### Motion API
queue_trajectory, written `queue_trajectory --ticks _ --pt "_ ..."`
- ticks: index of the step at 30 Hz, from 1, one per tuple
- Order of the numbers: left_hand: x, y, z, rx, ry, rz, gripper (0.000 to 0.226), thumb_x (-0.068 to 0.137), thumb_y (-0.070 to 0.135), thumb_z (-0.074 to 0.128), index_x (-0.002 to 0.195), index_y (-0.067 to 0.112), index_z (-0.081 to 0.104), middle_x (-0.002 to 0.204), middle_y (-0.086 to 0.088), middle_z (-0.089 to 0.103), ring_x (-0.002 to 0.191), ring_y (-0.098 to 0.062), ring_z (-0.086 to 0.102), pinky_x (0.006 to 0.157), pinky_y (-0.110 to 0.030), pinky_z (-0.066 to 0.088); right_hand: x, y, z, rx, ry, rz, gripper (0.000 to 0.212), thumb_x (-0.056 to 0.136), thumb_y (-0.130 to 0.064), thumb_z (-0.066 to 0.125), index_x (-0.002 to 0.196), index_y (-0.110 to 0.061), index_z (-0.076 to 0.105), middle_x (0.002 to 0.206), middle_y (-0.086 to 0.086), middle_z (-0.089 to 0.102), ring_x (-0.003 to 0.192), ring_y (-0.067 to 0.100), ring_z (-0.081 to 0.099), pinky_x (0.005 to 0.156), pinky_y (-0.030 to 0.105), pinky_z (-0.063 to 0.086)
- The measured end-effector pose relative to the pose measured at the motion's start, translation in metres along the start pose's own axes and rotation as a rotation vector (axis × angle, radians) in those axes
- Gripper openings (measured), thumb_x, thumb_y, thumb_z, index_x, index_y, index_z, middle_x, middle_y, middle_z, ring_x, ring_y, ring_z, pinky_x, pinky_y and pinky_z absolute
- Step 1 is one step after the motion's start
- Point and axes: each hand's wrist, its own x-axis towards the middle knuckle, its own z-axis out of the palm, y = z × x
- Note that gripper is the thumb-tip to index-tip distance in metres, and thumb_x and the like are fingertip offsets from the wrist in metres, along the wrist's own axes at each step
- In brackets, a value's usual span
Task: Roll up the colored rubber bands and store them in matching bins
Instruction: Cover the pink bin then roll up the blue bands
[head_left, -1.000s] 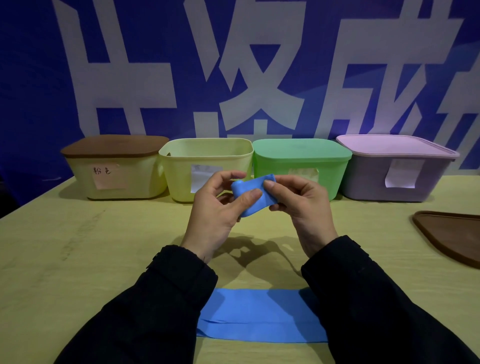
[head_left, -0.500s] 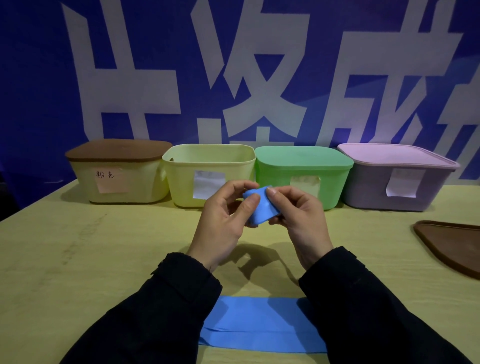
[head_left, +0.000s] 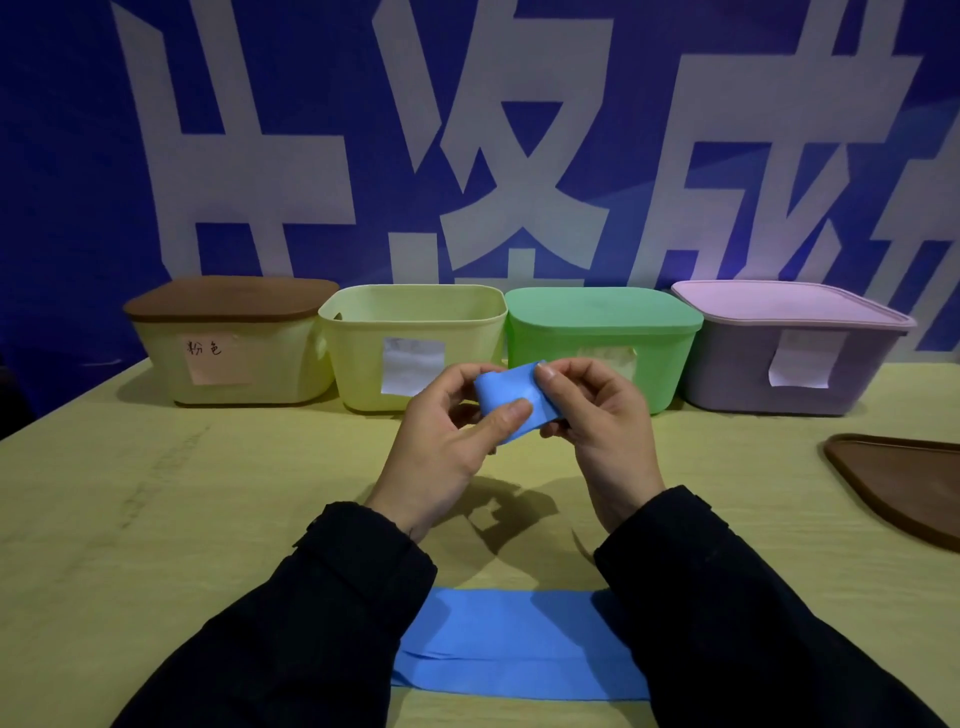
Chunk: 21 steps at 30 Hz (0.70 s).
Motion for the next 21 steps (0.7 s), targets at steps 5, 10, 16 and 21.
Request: queue_trajectory --ticks 5,10,16,21 --pt "-0.0007 0.0019 0.0 -0.028 0.018 -0.006 0.034 0.077 0.03 0.078 0.106 0.018 0.065 0.098 0.005 0.067 0.074 -0.012 0.059 0.067 -0.028 0.052 0.0007 0.0003 -0.0015 0.021 0.028 0.019 0.009 0.093 -0.013 0.069 0.089 -0.005 0.067 0.07 0.003 0.064 0.059 0.012 0.054 0.054 0.022 0.047" --pt "-0.0008 0.0013 0.0009 -0.1 -0.012 -0.014 0.037 0.086 0.016 0.077 0.119 0.017 0.061 0.112 -0.004 0.072 0.088 -0.017 0.067 0.077 -0.031 0.057 -0.0004 0.0013 0.0001 0.005 0.023 0.006 0.008 0.093 -0.012 0.068 0.089 -0.005 0.068 0.07 0.003 0.065 0.057 0.01 0.053 0.053 0.022 0.045" --pt "-0.0007 -0.0019 -0.0006 -0.106 -0.044 -0.007 0.031 0.098 0.004 0.063 0.126 0.018 0.064 0.125 -0.007 0.067 0.105 -0.022 0.07 0.09 -0.041 0.059 -0.0022 0.0045 0.0016 -0.027 0.0 -0.001 0.007 0.093 -0.013 0.069 0.089 -0.007 0.069 0.07 0.002 0.066 0.059 0.01 0.054 0.052 0.022 0.045" --pt "-0.002 0.0003 0.0016 -0.115 -0.065 -0.031 0.033 0.101 -0.001 0.054 0.123 0.021 0.065 0.127 -0.012 0.063 0.109 -0.028 0.069 0.087 -0.038 0.06 -0.0027 0.0075 0.0029 -0.082 -0.034 -0.035 0.005 0.092 -0.009 0.069 0.089 -0.005 0.068 0.072 0.006 0.064 0.062 0.013 0.053 0.052 0.022 0.044"
